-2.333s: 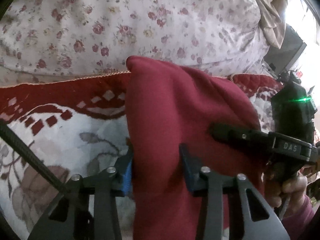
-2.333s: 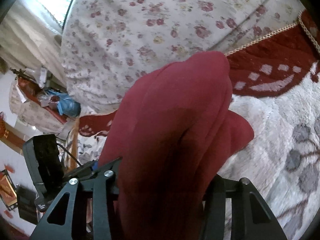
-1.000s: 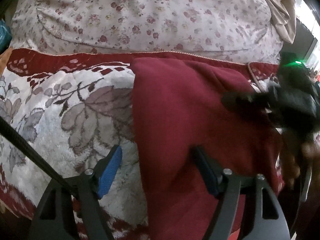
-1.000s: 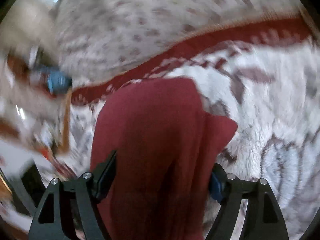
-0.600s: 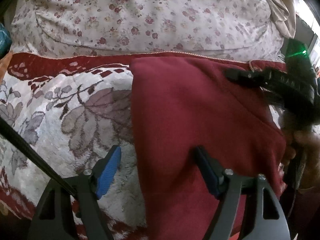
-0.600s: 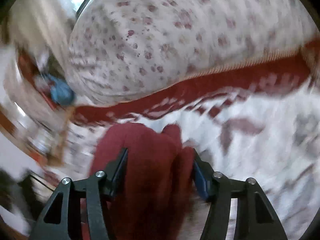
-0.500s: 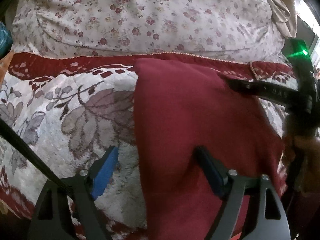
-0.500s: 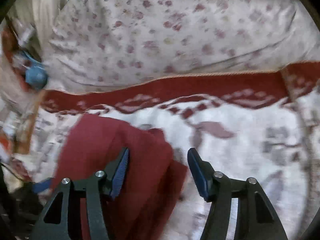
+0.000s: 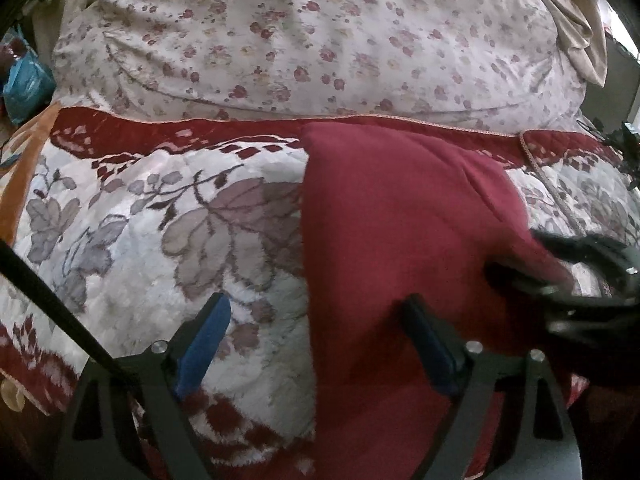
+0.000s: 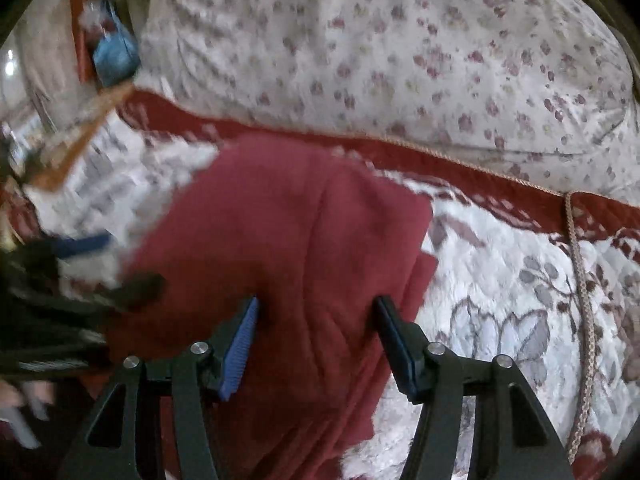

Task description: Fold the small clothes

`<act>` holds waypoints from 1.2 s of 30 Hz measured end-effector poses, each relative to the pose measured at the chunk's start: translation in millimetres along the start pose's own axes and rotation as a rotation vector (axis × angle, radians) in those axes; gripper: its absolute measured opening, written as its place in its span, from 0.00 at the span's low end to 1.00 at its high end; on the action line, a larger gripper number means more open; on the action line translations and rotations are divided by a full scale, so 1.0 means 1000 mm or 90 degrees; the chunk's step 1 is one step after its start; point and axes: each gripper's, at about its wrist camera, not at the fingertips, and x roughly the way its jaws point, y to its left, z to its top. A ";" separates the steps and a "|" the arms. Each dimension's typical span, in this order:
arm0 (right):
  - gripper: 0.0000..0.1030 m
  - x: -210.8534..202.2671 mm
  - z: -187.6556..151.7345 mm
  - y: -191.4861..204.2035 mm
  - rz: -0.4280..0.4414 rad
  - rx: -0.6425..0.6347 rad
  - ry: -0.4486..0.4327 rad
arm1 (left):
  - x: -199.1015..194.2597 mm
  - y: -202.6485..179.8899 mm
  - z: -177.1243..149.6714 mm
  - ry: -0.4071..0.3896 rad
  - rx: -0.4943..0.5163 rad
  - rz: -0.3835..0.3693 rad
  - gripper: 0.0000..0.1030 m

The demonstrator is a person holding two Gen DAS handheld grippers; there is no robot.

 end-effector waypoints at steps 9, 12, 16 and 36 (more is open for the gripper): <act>0.66 -0.034 -0.005 0.004 0.023 0.028 -0.021 | -0.018 0.004 -0.003 -0.033 -0.004 0.042 0.85; 0.66 -0.041 -0.014 0.018 0.031 0.013 -0.023 | -0.024 0.007 -0.003 -0.046 -0.014 0.047 0.85; 0.70 -0.017 -0.029 0.021 -0.007 0.004 0.026 | -0.033 0.010 -0.003 -0.066 -0.029 0.047 0.85; 0.90 -0.087 -0.006 0.012 -0.021 0.118 -0.080 | -0.083 0.009 0.007 -0.154 -0.049 0.055 0.90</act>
